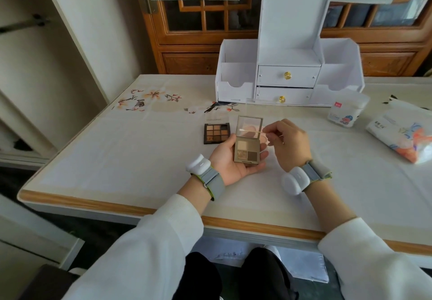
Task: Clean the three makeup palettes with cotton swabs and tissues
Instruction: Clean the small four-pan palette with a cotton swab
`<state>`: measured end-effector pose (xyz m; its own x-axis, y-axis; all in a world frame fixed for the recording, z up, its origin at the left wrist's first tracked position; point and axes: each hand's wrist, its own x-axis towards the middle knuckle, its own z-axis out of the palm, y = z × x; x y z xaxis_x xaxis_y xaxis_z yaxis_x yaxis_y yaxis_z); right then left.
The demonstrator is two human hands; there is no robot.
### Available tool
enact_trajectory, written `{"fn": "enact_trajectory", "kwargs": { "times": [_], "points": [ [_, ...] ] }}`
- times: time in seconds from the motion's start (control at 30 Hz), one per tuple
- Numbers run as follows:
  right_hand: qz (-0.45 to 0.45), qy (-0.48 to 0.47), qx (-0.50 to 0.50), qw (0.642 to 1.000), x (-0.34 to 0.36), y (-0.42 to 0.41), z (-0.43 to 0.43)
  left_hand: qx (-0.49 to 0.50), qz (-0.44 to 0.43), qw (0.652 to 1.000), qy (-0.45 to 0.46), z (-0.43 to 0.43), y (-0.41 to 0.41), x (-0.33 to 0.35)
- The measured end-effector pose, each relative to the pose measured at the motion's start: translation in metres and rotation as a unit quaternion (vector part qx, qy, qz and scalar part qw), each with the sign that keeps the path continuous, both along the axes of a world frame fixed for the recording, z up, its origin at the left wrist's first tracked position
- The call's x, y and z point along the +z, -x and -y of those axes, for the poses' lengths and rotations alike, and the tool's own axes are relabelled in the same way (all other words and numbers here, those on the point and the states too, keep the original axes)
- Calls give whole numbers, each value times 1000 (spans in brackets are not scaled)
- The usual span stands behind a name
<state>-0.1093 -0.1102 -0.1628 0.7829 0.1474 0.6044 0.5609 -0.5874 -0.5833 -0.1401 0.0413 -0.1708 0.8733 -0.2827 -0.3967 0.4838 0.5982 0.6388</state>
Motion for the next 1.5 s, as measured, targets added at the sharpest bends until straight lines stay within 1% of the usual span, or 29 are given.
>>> {"fn": "enact_trajectory", "kwargs": {
  "times": [0.13, 0.3, 0.5, 0.8, 0.97, 1.03, 1.17, 1.23, 1.33, 1.5],
  "points": [
    [4, -13, 5, 1000, -2, -1, 0, -6, -1, 1000, -9, -2, -2, -1],
    [36, 1, 11, 999, -3, -2, 3, -8, 1, 1000, -15, -2, -2, -1],
    [35, 15, 27, 999, -5, -2, 4, 4, 3, 1000, -12, -2, -2, -2],
    [63, 21, 30, 997, -2, 0, 6, 7, 4, 1000, -15, -1, -2, -1],
    [93, -5, -10, 996, -2, -1, 6, 2, 11, 1000, -21, -1, -2, -3],
    [87, -7, -6, 996, -2, -2, 7, 3, 12, 1000, -22, -1, -2, -3],
    [44, 24, 50, 997, -4, -1, 5, 6, 14, 1000, -16, -1, -3, -3],
    [31, 24, 60, 997, -3, -2, 6, 5, 19, 1000, -12, -2, -3, -4],
    [28, 39, 54, 997, 0, -2, 8, -1, 23, 1000, -5, -2, -2, -3],
    [32, 89, 67, 993, 8, -7, 10, -11, 21, 1000, -4, -2, -1, -2]
  ]
}}
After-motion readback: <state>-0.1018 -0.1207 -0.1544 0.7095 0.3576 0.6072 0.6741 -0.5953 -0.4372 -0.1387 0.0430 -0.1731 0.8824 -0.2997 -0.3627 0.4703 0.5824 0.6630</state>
